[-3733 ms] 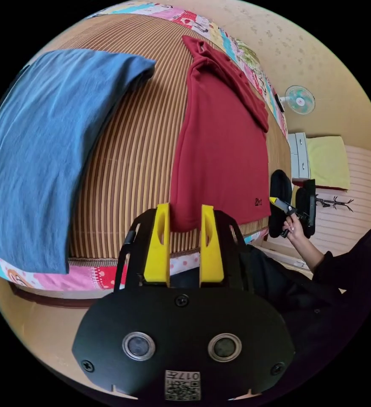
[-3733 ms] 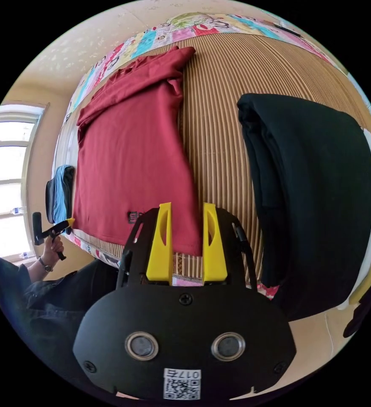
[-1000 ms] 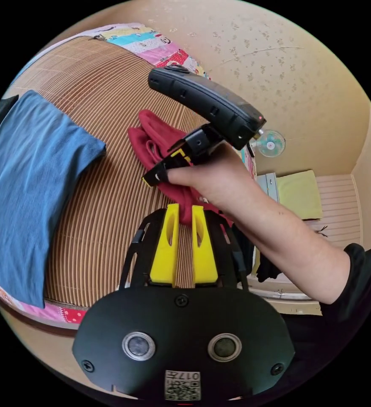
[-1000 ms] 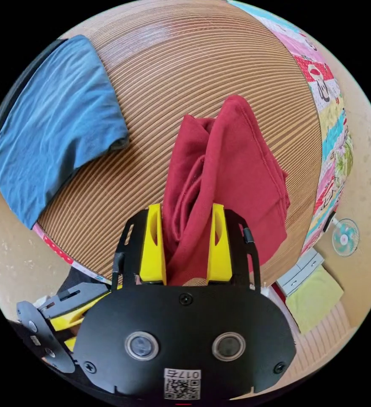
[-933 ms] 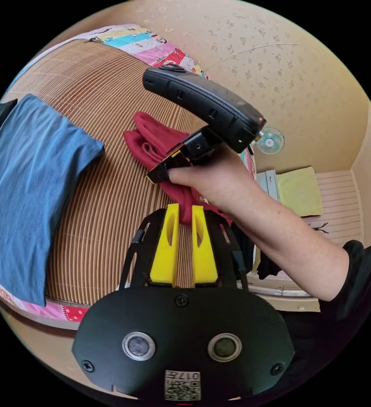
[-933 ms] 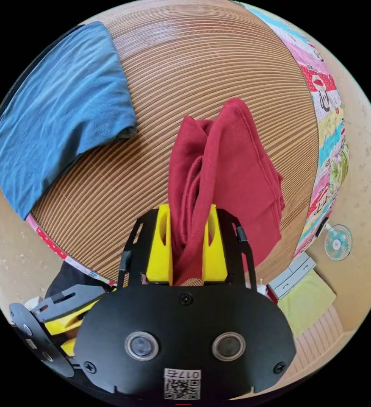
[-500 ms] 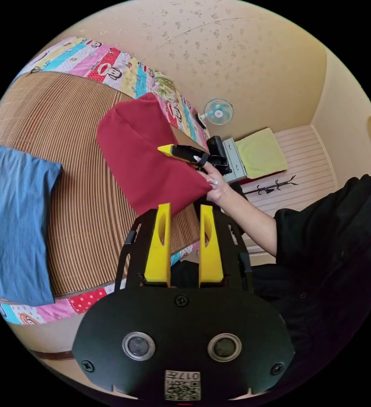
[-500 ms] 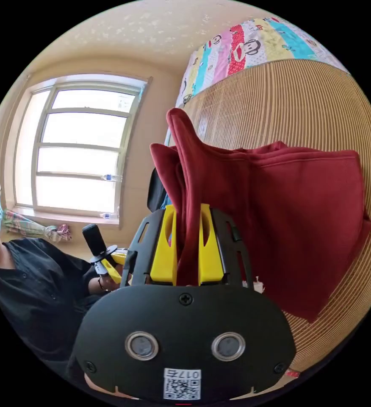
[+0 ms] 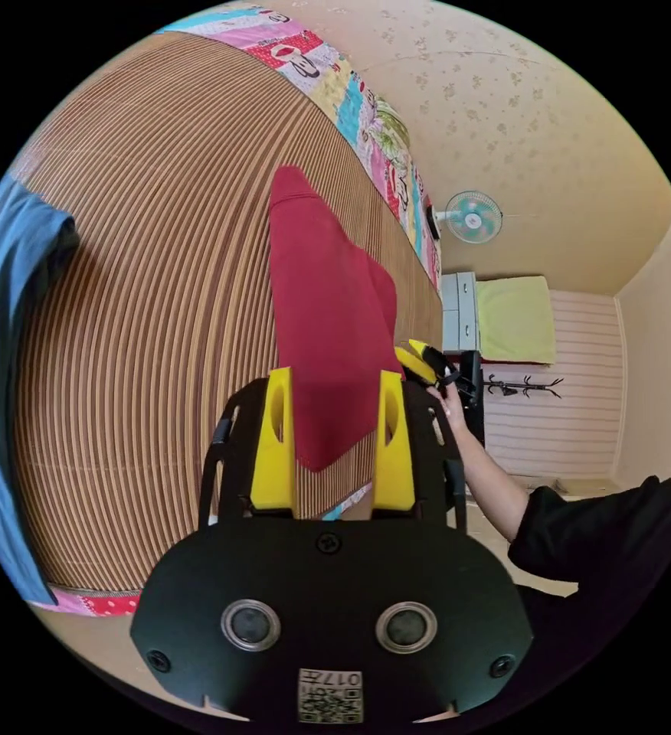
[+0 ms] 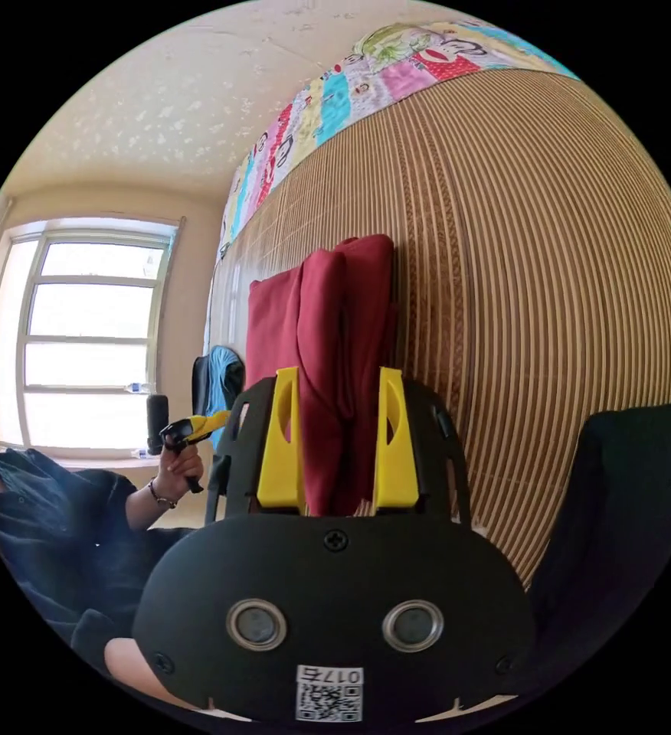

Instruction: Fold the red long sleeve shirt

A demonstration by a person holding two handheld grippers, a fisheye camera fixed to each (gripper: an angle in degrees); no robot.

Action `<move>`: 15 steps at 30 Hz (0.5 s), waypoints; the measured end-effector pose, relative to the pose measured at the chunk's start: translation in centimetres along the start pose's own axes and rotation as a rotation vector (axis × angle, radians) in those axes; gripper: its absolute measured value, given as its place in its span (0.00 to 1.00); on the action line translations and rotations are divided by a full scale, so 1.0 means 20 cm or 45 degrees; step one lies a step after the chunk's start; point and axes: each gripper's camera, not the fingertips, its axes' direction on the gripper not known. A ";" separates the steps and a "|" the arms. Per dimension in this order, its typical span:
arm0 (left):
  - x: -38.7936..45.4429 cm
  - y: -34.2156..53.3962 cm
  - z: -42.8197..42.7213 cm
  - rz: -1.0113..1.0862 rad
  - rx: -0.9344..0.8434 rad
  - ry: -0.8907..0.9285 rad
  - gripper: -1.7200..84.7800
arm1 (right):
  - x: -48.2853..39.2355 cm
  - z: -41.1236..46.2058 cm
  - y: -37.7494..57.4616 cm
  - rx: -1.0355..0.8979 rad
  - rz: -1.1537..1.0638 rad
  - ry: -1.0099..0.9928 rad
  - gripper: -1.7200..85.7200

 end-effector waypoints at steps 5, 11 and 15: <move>-0.12 -0.24 0.15 -0.068 -0.092 0.042 0.24 | 0.20 0.08 0.02 -0.117 0.087 -0.189 0.27; -0.16 -0.29 0.32 -0.077 -0.268 0.045 0.22 | 0.22 0.18 0.02 -0.204 0.050 -0.125 0.25; -0.17 -0.24 0.31 -0.132 -0.286 0.056 0.21 | 0.33 0.23 0.15 -0.262 0.161 -0.419 0.20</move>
